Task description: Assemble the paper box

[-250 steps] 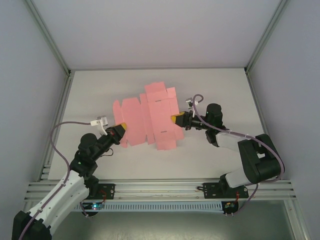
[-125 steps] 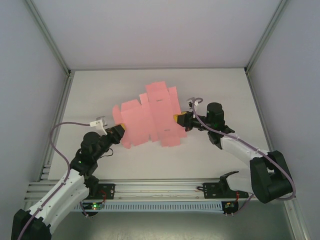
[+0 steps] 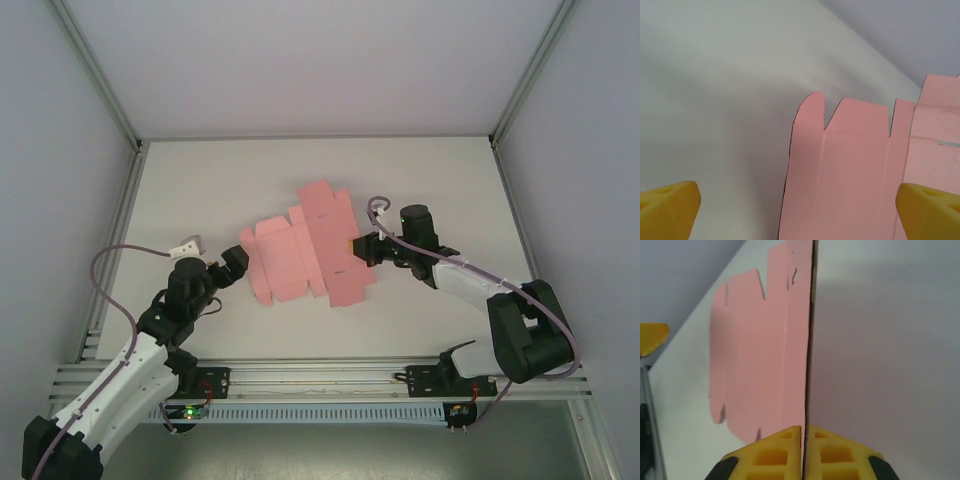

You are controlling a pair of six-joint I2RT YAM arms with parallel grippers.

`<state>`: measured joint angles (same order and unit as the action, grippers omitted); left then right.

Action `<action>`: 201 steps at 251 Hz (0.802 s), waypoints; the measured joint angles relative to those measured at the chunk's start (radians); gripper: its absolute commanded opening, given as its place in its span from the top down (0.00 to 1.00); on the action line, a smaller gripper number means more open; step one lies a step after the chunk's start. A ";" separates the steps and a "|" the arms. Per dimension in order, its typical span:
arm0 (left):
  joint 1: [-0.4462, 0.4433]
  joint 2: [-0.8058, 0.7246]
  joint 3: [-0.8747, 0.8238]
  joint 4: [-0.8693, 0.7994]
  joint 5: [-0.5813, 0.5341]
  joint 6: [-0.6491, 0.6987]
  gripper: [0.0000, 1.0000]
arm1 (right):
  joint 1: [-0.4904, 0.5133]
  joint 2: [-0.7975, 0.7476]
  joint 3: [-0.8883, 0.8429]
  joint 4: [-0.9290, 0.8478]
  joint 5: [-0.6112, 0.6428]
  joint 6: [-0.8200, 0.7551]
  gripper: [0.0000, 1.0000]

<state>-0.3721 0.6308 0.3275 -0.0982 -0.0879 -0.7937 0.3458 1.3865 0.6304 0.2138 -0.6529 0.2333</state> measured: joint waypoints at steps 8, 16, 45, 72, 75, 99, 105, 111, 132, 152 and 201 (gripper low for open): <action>0.000 0.013 0.005 -0.004 -0.003 0.000 0.00 | 0.008 0.004 0.015 -0.018 0.018 -0.008 0.92; 0.000 0.025 0.007 -0.007 -0.003 0.000 0.00 | 0.018 0.010 0.034 -0.042 0.043 -0.022 0.91; 0.000 0.060 0.009 -0.019 -0.003 0.004 0.00 | 0.065 0.035 0.108 -0.135 0.185 -0.080 0.88; 0.000 0.079 0.016 -0.026 -0.003 0.009 0.00 | 0.123 0.062 0.168 -0.216 0.341 -0.141 0.86; 0.000 0.081 0.017 -0.026 -0.003 0.010 0.00 | 0.127 0.064 0.172 -0.223 0.354 -0.148 0.86; 0.000 0.085 0.025 -0.026 -0.003 0.016 0.00 | 0.157 0.081 0.192 -0.252 0.443 -0.195 0.85; 0.000 0.085 0.026 -0.026 -0.002 0.019 0.00 | 0.162 0.084 0.193 -0.253 0.458 -0.206 0.84; 0.000 0.086 0.027 -0.026 -0.002 0.022 0.00 | 0.163 0.087 0.193 -0.256 0.470 -0.215 0.83; 0.000 0.089 0.031 -0.026 0.001 0.029 0.00 | 0.168 0.094 0.196 -0.266 0.516 -0.252 0.83; 0.000 0.102 0.040 -0.025 0.009 0.035 0.00 | 0.176 0.098 0.200 -0.270 0.563 -0.296 0.82; 0.000 0.180 0.085 -0.019 0.056 0.051 0.00 | 0.217 0.098 0.206 -0.233 0.644 -0.447 0.81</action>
<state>-0.3721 0.8112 0.4122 -0.1173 -0.0319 -0.7425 0.5629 1.4841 0.8360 -0.0196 -0.0086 -0.2142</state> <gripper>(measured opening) 0.999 0.181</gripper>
